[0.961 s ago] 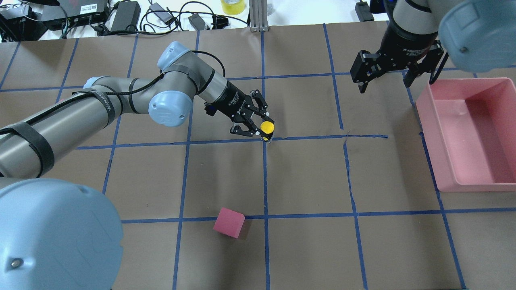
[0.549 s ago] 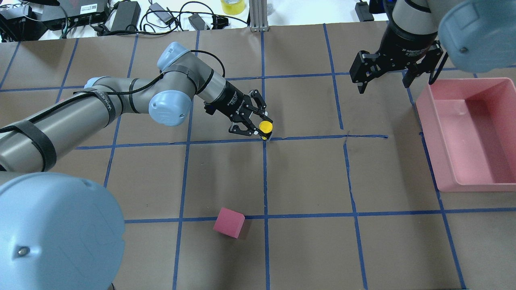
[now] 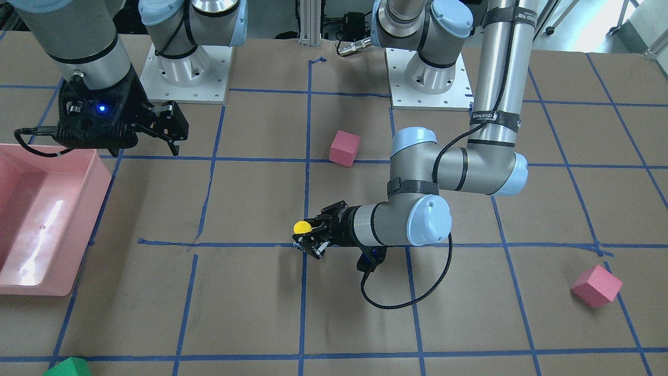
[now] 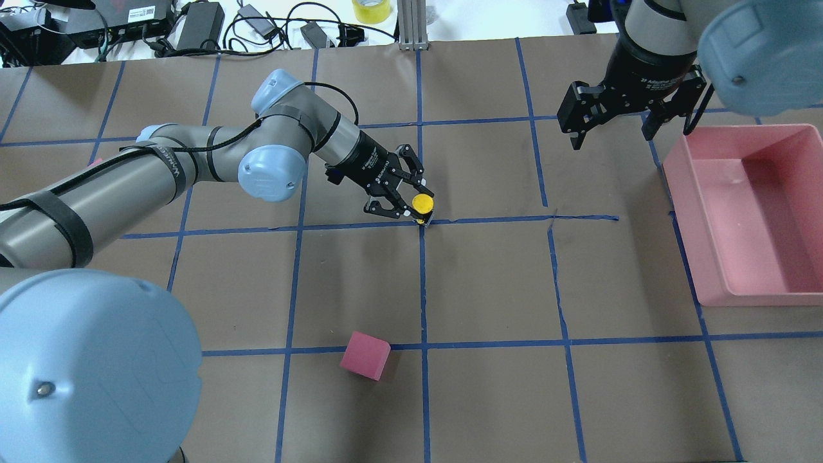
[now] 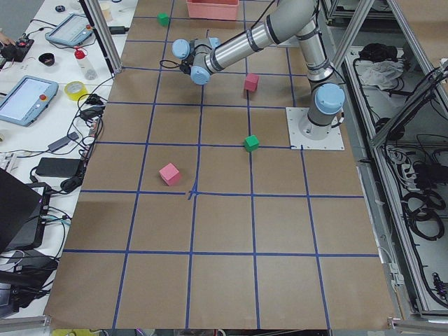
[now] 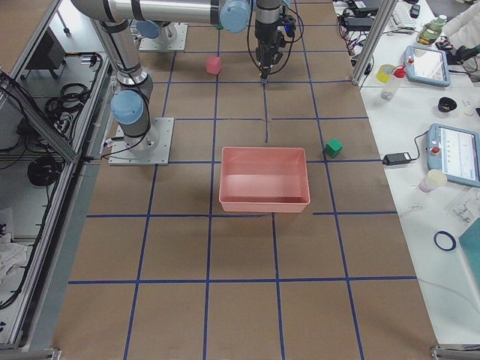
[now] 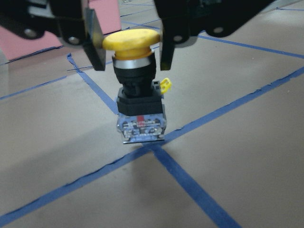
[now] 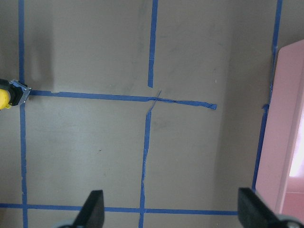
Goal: Align button upright
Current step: 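Set the button upright on the table and open the left gripper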
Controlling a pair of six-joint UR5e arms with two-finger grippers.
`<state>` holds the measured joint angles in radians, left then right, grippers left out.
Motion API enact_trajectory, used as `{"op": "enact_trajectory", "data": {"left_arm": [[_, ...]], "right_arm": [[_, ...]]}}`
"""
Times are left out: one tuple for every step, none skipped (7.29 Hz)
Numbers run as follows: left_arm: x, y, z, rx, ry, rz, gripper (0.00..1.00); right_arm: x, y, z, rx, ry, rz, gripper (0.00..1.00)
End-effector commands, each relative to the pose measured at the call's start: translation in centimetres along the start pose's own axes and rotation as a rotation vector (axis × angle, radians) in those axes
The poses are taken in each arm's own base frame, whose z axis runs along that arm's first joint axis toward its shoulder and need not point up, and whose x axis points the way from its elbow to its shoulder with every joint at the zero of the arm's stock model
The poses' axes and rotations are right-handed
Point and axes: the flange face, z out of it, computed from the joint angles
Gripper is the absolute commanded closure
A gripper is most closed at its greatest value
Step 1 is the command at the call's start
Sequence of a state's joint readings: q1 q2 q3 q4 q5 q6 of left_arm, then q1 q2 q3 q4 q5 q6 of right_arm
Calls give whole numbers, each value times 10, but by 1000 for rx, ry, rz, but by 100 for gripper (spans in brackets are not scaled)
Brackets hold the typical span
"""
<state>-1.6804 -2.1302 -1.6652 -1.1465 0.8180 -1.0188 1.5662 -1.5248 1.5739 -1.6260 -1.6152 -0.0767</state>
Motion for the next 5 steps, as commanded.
{"op": "enact_trajectory", "data": {"left_arm": [[0,0,-1,-1,3,3,0],[3,9,-11,11,16,22,0],[9,17,-32,65,29,76,0],[9,20,-60,193,-1,166,0],[5,38,-76,227,-10,250,0]], "right_arm": [[0,0,0,0,-1,0,0],[0,0,0,0,0,0,0],[0,0,0,0,0,0,0],[0,0,0,0,0,0,0],[0,0,0,0,0,0,0]]}}
